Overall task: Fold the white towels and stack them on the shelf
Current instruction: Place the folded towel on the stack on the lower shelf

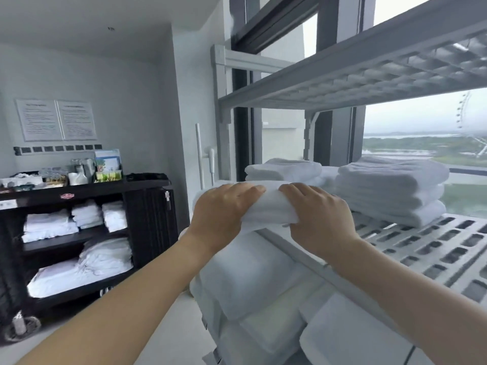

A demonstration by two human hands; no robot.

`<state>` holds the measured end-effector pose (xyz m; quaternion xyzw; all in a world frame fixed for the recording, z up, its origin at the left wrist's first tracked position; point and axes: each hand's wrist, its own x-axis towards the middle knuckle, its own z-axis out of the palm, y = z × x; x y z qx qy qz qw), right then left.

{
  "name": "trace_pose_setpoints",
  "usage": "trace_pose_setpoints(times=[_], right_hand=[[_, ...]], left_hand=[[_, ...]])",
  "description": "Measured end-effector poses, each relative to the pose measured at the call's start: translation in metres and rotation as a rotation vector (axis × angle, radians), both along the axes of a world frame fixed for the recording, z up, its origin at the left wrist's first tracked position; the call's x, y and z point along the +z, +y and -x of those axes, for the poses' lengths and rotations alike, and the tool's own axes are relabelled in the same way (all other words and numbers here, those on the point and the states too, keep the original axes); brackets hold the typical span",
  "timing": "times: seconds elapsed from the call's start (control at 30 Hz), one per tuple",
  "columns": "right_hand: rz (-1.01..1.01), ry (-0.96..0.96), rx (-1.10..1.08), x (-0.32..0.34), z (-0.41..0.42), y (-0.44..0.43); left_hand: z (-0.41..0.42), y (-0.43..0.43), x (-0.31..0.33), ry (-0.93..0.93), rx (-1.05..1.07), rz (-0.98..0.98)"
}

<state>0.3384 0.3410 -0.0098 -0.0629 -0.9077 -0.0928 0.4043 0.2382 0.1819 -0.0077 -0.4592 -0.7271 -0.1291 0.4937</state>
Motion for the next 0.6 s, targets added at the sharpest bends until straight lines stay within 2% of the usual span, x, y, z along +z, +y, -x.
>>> trace_pose_setpoints(times=[0.2, 0.43, 0.6], right_hand=[[-0.032, 0.043, -0.043, 0.019, 0.049, 0.032], [-0.072, 0.214, -0.095, 0.052, 0.1, 0.058], [-0.126, 0.307, -0.208, 0.068, 0.146, 0.08]], left_hand=[[0.06, 0.036, 0.022, 0.053, -0.042, -0.012], [0.124, 0.075, 0.053, 0.161, -0.108, -0.082], [0.183, 0.11, 0.074, 0.187, -0.242, -0.111]])
